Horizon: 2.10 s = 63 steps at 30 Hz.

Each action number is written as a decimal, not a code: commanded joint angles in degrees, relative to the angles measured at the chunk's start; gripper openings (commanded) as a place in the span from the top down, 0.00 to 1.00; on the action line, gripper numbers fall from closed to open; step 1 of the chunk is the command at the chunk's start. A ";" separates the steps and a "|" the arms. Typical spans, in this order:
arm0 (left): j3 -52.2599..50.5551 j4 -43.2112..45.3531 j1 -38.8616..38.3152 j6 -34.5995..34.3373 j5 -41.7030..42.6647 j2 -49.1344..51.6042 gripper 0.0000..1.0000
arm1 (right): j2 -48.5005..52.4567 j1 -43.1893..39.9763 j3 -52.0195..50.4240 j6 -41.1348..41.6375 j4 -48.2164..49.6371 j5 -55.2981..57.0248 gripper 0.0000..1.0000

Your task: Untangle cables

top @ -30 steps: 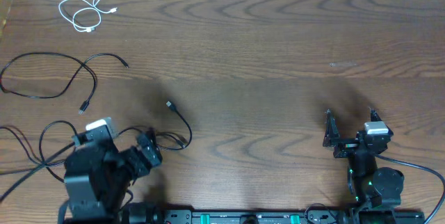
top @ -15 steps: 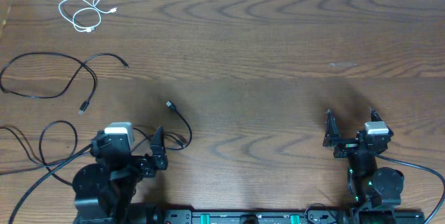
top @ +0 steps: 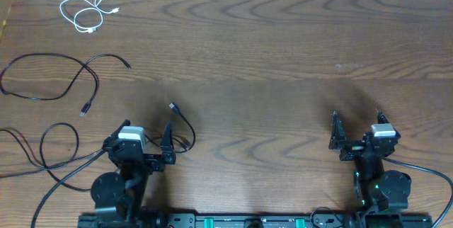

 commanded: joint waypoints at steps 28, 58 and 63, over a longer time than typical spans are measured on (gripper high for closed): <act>-16.17 25.22 -1.20 0.35 0.68 -3.15 0.02 | -0.37 -0.35 -0.07 0.61 -0.28 0.35 0.01; -16.94 17.11 -2.73 -0.24 -5.77 -3.15 0.02 | -0.37 -0.35 -0.07 0.61 -0.28 0.37 0.01; -16.94 17.05 -2.75 1.25 -6.71 -3.15 0.02 | -0.37 -0.35 -0.07 0.61 -0.28 0.37 0.01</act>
